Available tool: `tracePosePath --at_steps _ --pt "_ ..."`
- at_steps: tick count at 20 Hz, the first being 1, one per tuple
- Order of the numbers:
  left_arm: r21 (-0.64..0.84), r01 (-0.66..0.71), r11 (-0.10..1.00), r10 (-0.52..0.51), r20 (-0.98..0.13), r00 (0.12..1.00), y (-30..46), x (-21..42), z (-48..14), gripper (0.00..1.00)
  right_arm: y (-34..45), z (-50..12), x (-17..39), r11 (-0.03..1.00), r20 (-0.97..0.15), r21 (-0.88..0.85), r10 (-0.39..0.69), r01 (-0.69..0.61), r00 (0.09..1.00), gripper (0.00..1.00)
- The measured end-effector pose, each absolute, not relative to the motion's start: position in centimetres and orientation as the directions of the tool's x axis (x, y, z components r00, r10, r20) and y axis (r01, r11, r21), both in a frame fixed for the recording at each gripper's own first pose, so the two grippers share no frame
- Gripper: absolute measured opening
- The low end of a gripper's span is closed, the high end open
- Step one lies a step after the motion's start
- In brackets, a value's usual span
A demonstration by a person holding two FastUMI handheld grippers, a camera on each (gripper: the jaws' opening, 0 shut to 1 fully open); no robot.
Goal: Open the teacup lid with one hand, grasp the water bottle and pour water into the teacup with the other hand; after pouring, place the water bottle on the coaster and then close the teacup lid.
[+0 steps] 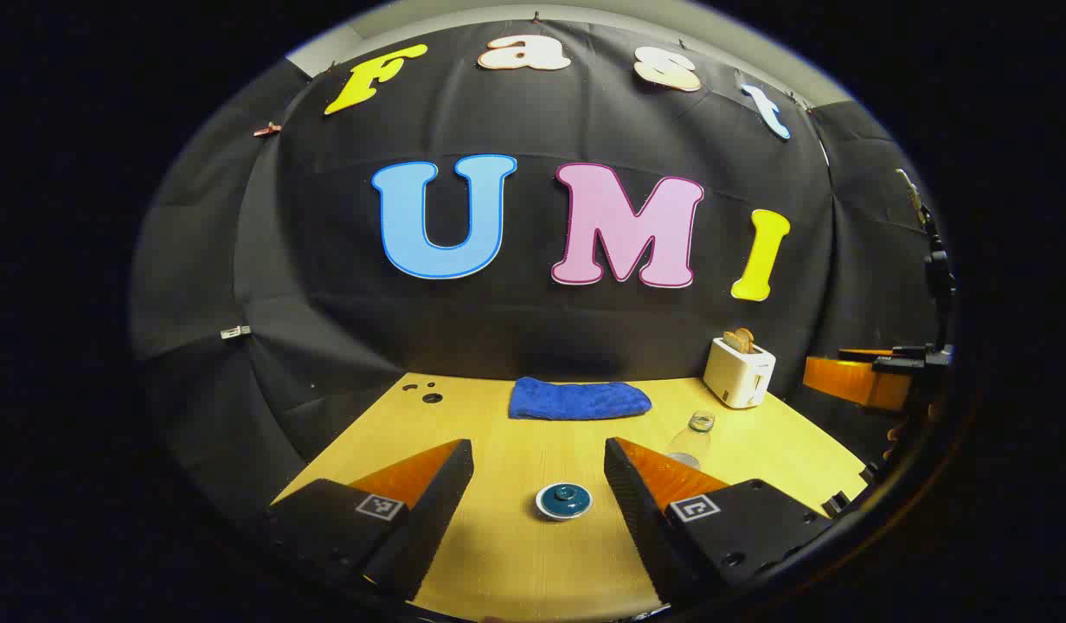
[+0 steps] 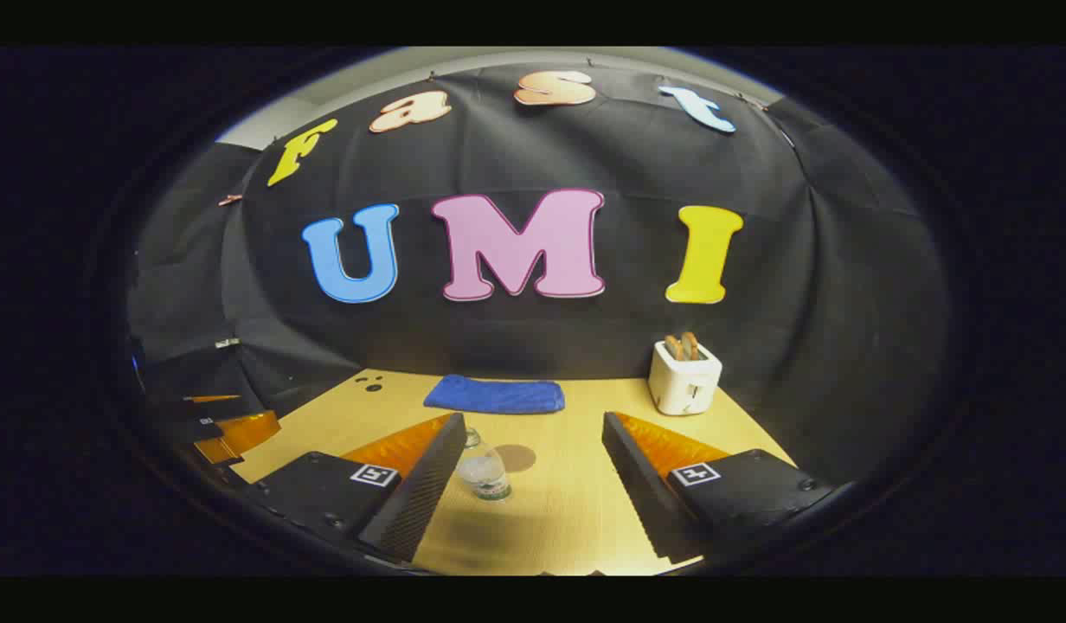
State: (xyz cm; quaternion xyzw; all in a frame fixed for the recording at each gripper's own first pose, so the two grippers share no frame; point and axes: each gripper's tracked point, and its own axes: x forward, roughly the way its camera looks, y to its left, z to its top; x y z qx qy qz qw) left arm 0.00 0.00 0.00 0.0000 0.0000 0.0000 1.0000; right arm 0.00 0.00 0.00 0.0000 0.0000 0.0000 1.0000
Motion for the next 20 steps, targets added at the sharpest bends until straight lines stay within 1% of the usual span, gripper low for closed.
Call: tracePosePath --at_steps 5,13,15,16,17,18,20 --pt "0.028 0.003 1.000 -0.002 -0.029 1.000 -0.3 1.6 -0.7 0.96 0.2 -0.4 0.3 1.000 -0.030 -0.004 0.002 -0.003 1.000 0.99" --pt "0.011 -0.029 1.000 0.029 -0.032 0.999 0.8 3.6 -0.7 0.96 1.9 -1.1 2.0 0.995 -0.052 -0.049 0.086 -0.088 0.995 1.00" --pt "0.007 -0.002 1.000 0.002 -0.021 1.000 0.6 4.1 -1.0 0.95 2.5 -1.5 1.8 0.994 -0.064 -0.065 0.084 -0.088 0.994 1.00" --pt "0.006 0.020 1.000 -0.019 -0.018 1.000 0.5 4.4 -1.4 0.96 2.8 -1.7 1.8 0.994 -0.069 -0.078 0.077 -0.082 0.995 0.95" --pt "0.005 0.048 0.999 -0.048 -0.020 0.999 0.3 4.7 -1.8 0.96 3.0 -1.9 1.8 0.993 -0.073 -0.089 0.066 -0.072 0.995 1.00" --pt "0.008 0.078 0.997 -0.078 -0.027 0.997 -0.1 4.9 -2.6 0.95 3.2 -2.2 1.8 0.994 -0.075 -0.092 0.054 -0.061 0.996 1.00" --pt "0.034 0.103 0.994 -0.102 -0.041 0.994 -0.1 5.7 -3.6 0.96 4.2 -2.7 1.7 0.994 -0.071 -0.080 0.065 -0.071 0.995 1.00"
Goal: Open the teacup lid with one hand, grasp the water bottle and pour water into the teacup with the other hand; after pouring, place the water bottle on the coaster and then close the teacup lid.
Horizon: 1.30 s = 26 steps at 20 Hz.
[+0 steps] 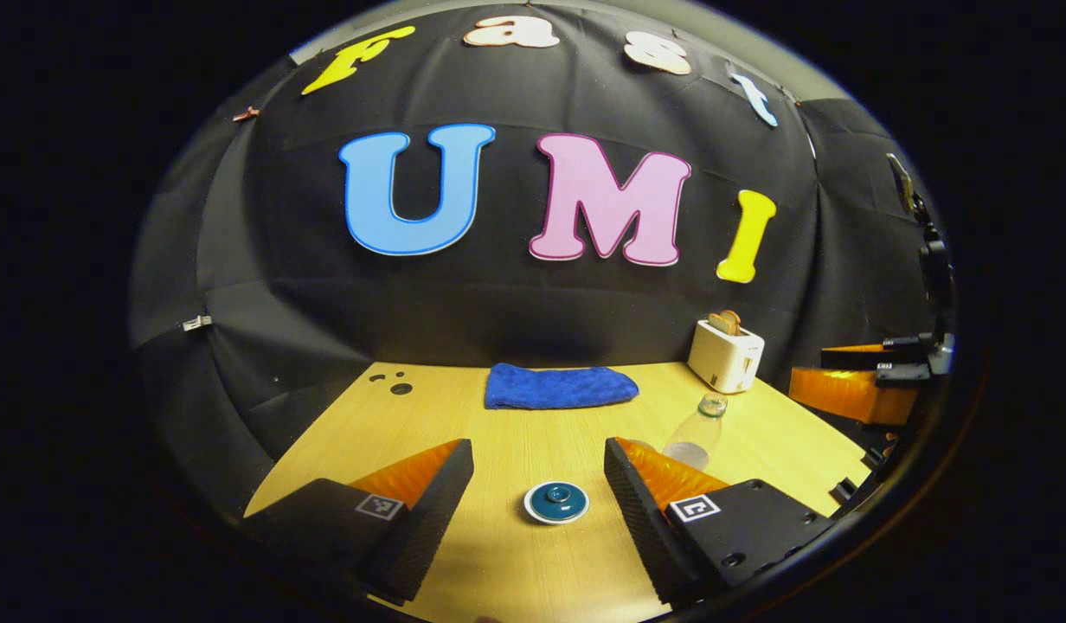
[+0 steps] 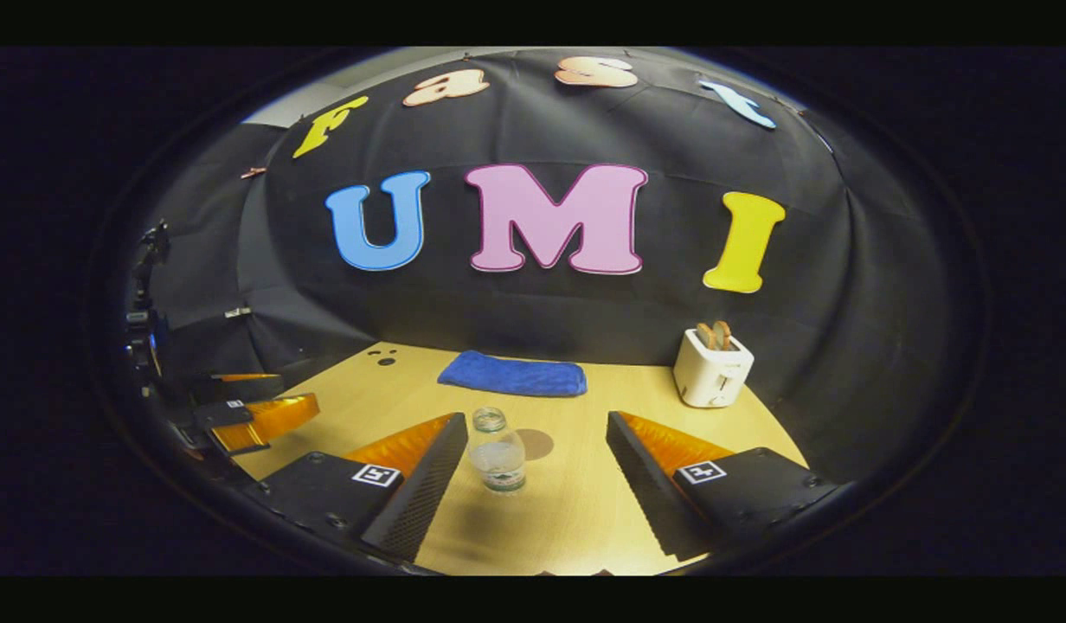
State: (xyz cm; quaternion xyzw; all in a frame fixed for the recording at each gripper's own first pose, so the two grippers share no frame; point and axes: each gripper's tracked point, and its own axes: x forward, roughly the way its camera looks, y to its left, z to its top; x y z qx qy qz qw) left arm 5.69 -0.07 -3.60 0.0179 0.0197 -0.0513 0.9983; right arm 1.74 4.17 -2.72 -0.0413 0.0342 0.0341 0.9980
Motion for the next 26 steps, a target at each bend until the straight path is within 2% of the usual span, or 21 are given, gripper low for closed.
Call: tracePosePath --at_steps 6,7,9,17,24,26 --pt "0.054 0.099 0.994 -0.093 -0.108 0.990 -0.2 8.8 -8.4 0.95 5.5 -6.9 1.7 0.978 -0.114 -0.113 0.160 -0.173 0.981 0.98" --pt "0.048 0.092 0.995 -0.086 -0.113 0.990 -0.3 9.5 -9.1 0.89 5.5 -8.0 1.8 0.976 -0.130 -0.113 0.173 -0.187 0.976 0.98" --pt "0.047 0.080 0.996 -0.074 -0.130 0.989 -0.5 10.8 -10.9 0.87 5.2 -9.9 2.5 0.972 -0.151 -0.114 0.186 -0.204 0.971 0.98" --pt "0.066 0.100 0.993 -0.090 -0.142 0.986 -2.3 15.0 -16.0 0.68 5.5 -15.2 4.9 0.966 -0.184 -0.086 0.224 -0.243 0.957 0.98" --pt "0.106 0.114 0.988 -0.101 -0.124 0.987 -3.3 17.5 -17.6 0.68 5.9 -18.4 5.1 0.967 -0.223 -0.049 0.235 -0.251 0.946 0.98" --pt "0.109 0.111 0.988 -0.097 -0.121 0.988 -3.2 17.7 -17.8 0.57 5.9 -18.9 5.1 0.967 -0.233 -0.039 0.237 -0.252 0.943 0.98"
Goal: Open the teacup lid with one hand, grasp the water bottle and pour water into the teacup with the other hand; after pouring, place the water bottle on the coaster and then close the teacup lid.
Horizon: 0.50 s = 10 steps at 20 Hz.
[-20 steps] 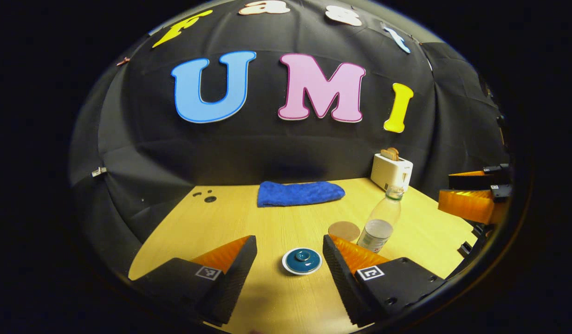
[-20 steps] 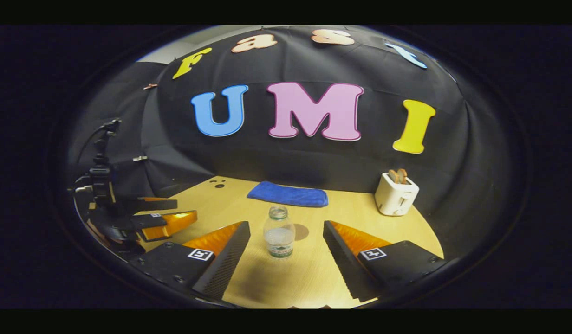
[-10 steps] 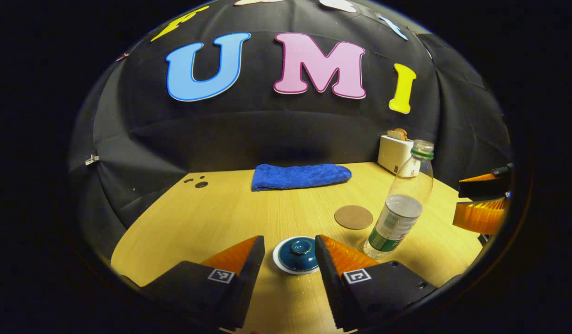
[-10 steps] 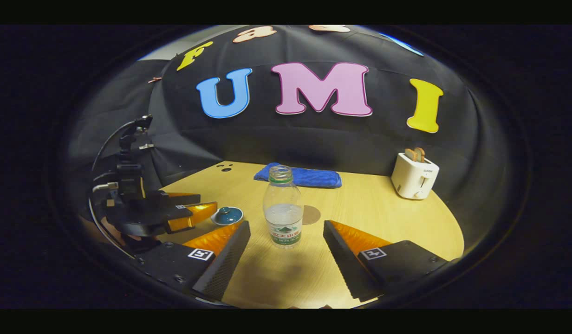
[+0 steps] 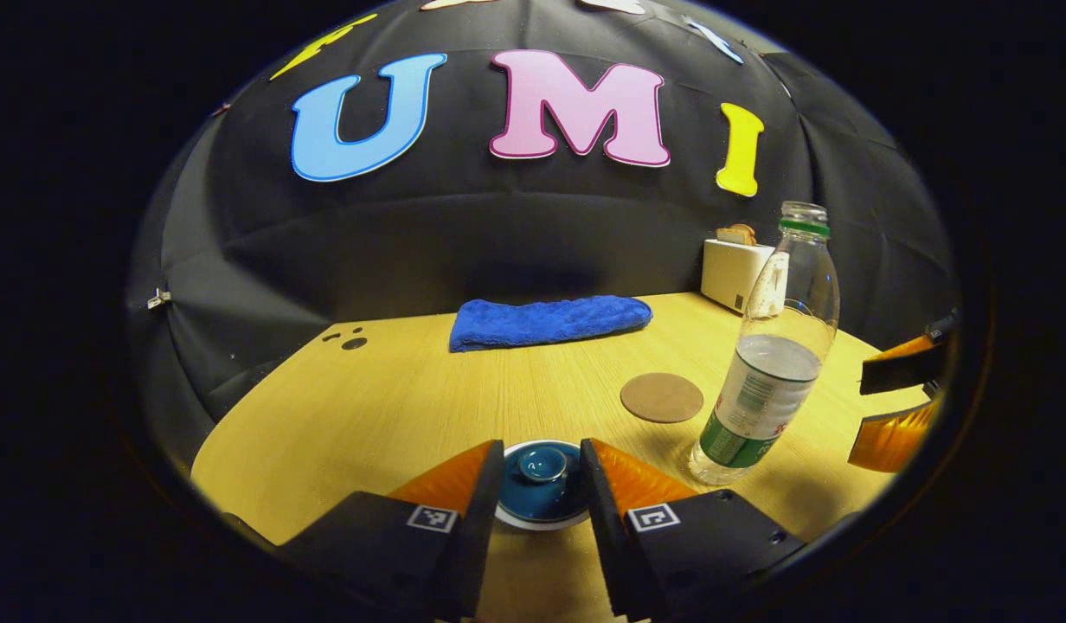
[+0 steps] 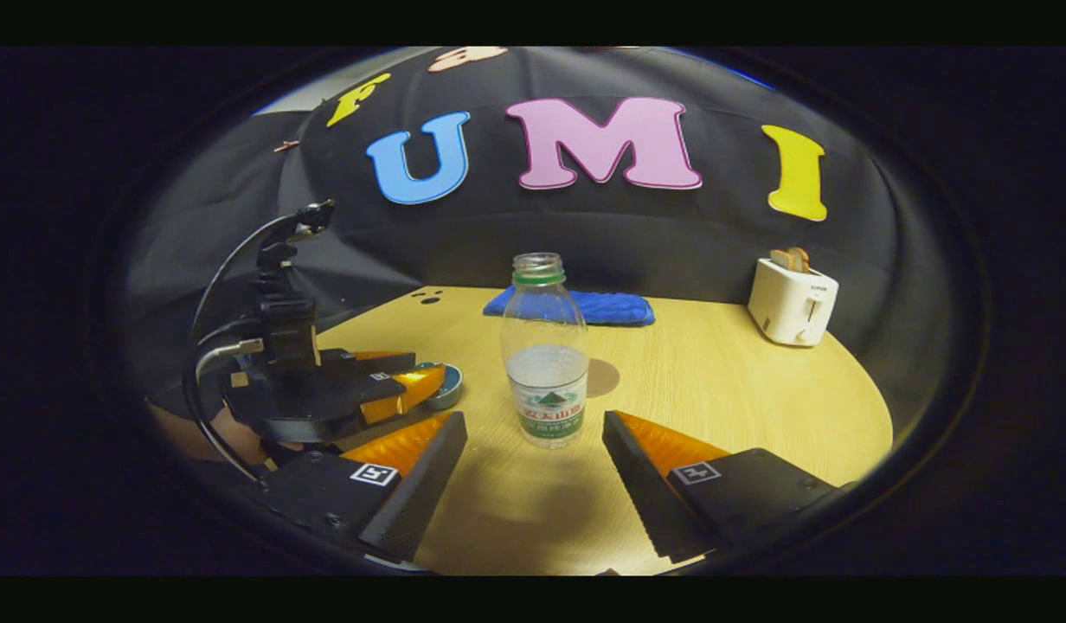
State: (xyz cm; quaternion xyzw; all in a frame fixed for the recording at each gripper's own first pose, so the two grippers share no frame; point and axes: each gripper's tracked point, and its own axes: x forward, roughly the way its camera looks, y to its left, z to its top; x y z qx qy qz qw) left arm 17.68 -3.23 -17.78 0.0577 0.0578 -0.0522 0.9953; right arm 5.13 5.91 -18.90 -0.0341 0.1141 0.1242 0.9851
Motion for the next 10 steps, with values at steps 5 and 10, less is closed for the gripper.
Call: tracePosePath --at_steps 5,10 --pt "0.122 0.116 0.986 -0.103 -0.114 0.988 -3.7 17.4 -17.9 0.49 5.8 -19.0 5.9 0.968 -0.225 -0.038 0.232 -0.246 0.946 0.98" --pt "0.138 0.096 0.986 -0.083 -0.100 0.992 -3.7 17.4 -18.0 0.39 6.2 -19.7 7.1 0.969 -0.212 -0.028 0.236 -0.247 0.948 1.00"
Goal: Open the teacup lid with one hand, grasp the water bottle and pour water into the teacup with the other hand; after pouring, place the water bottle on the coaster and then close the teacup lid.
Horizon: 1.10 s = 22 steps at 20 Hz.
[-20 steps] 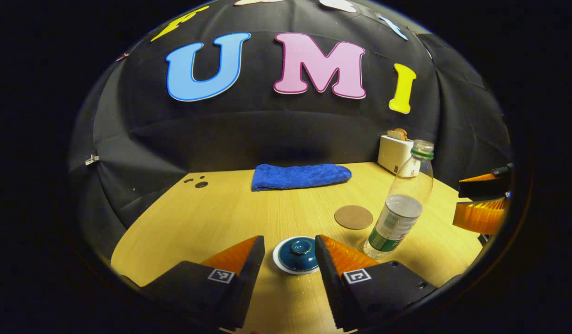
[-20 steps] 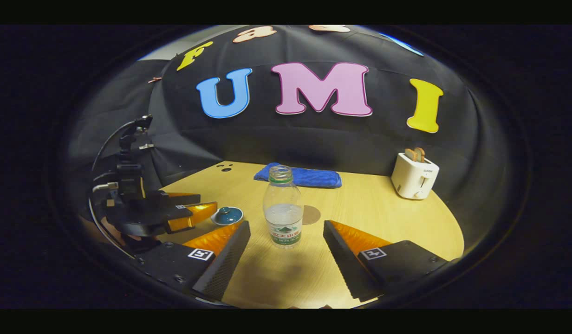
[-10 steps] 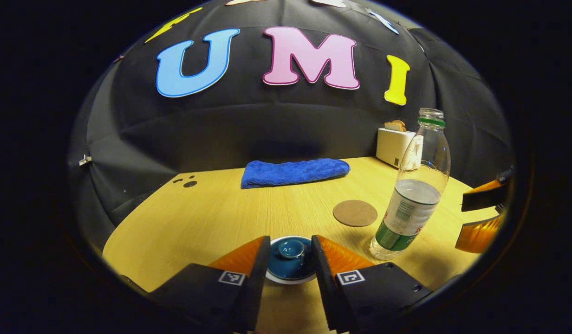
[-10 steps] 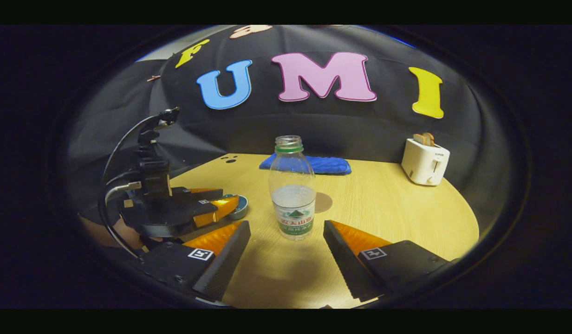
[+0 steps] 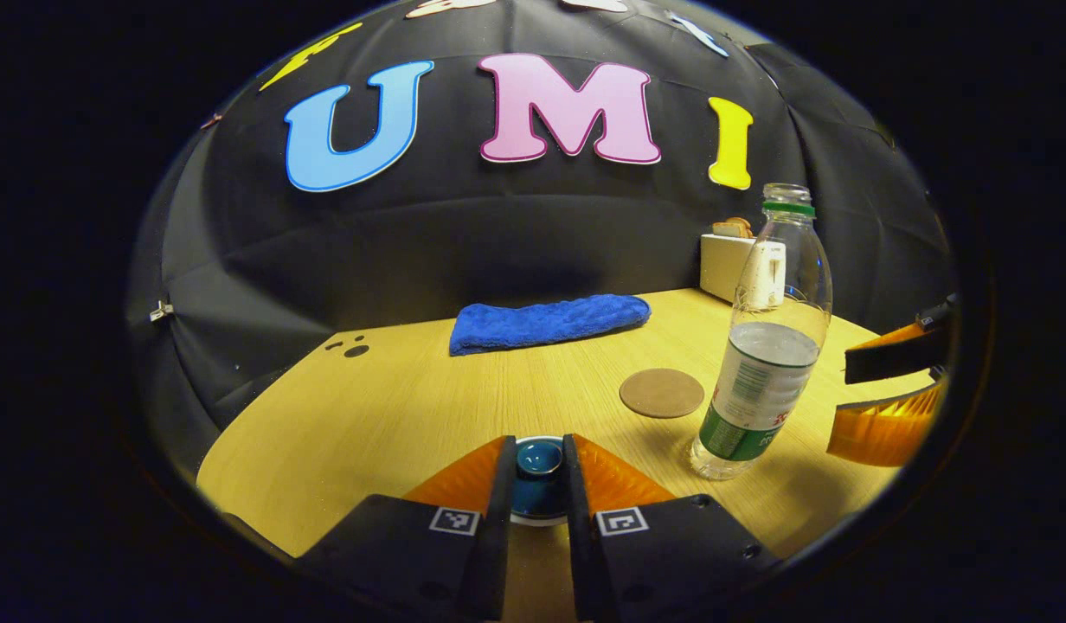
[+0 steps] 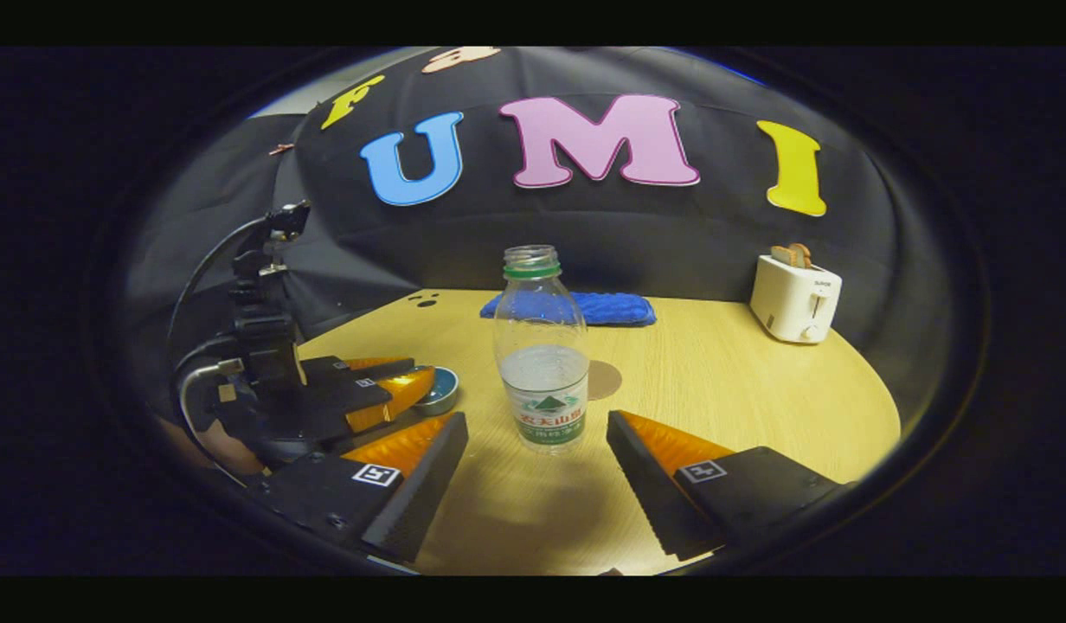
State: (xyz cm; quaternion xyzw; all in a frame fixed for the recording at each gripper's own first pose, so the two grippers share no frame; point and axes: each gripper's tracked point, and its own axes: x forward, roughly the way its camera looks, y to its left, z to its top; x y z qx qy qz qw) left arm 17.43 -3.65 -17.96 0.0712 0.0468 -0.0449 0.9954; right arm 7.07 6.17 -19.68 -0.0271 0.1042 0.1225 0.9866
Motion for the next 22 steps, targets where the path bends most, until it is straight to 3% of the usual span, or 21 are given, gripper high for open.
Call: tracePosePath --at_steps 1,4,5,6,12,22 --pt "0.127 0.095 0.987 -0.083 -0.099 0.992 -3.6 17.4 -17.9 0.30 6.2 -20.0 7.2 0.969 -0.213 -0.027 0.235 -0.246 0.949 1.00" --pt "0.091 0.097 0.991 -0.089 -0.093 0.992 -3.4 17.3 -17.7 0.30 6.3 -20.0 7.8 0.971 -0.198 -0.023 0.230 -0.239 0.953 1.00" --pt "0.082 0.096 0.992 -0.089 -0.091 0.992 -3.3 17.2 -17.6 0.29 6.4 -19.8 8.1 0.971 -0.189 -0.018 0.230 -0.237 0.955 0.95" --pt "0.070 0.093 0.993 -0.088 -0.079 0.993 -3.2 17.0 -17.0 0.28 6.5 -19.8 8.2 0.972 -0.186 -0.011 0.230 -0.236 0.955 1.00" --pt "0.006 0.063 0.998 -0.063 -0.028 0.998 -1.7 15.6 -14.4 0.27 6.5 -19.5 10.3 0.979 -0.160 -0.014 0.200 -0.205 0.967 1.00" --pt "-0.023 0.007 1.000 -0.009 -0.075 0.997 1.7 13.6 -16.4 0.27 7.1 -18.1 13.7 0.988 -0.088 -0.024 0.150 -0.153 0.985 1.00"
